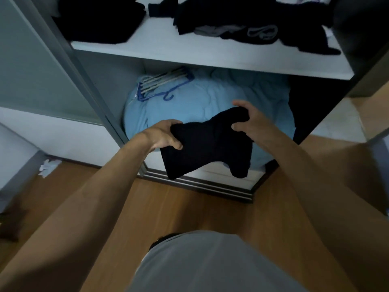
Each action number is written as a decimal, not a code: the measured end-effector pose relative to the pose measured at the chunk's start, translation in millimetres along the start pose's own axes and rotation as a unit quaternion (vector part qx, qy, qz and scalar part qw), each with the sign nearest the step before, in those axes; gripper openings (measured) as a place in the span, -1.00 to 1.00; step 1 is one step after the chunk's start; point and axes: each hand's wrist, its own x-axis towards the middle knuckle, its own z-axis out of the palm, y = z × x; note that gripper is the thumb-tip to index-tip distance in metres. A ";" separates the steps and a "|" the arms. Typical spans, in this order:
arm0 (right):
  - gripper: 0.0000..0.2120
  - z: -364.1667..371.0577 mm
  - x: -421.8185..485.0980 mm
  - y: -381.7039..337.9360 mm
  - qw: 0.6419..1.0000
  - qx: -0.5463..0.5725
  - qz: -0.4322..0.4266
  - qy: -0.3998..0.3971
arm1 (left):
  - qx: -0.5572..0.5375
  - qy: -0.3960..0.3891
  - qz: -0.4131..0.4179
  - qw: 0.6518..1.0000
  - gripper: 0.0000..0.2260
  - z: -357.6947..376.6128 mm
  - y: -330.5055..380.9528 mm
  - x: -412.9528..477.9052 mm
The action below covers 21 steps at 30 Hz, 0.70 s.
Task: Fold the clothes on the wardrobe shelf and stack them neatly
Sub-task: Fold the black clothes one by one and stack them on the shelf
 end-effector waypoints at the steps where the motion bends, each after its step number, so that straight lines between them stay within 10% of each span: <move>1: -0.34 -1.9 4.6 -5.9 0.995 -0.095 -0.024 -0.013 | 0.037 0.025 0.005 0.999 -0.34 -7.9 4.9 0.1; 10: -0.58 14.0 57.6 -71.3 0.905 -0.401 -0.139 0.031 | 0.157 0.274 0.035 0.948 -0.67 -101.6 18.9 -23.6; 21: -0.69 34.3 169.1 -175.4 0.842 -0.479 -0.207 0.135 | -0.130 0.330 0.189 0.916 -0.82 -217.9 9.1 1.0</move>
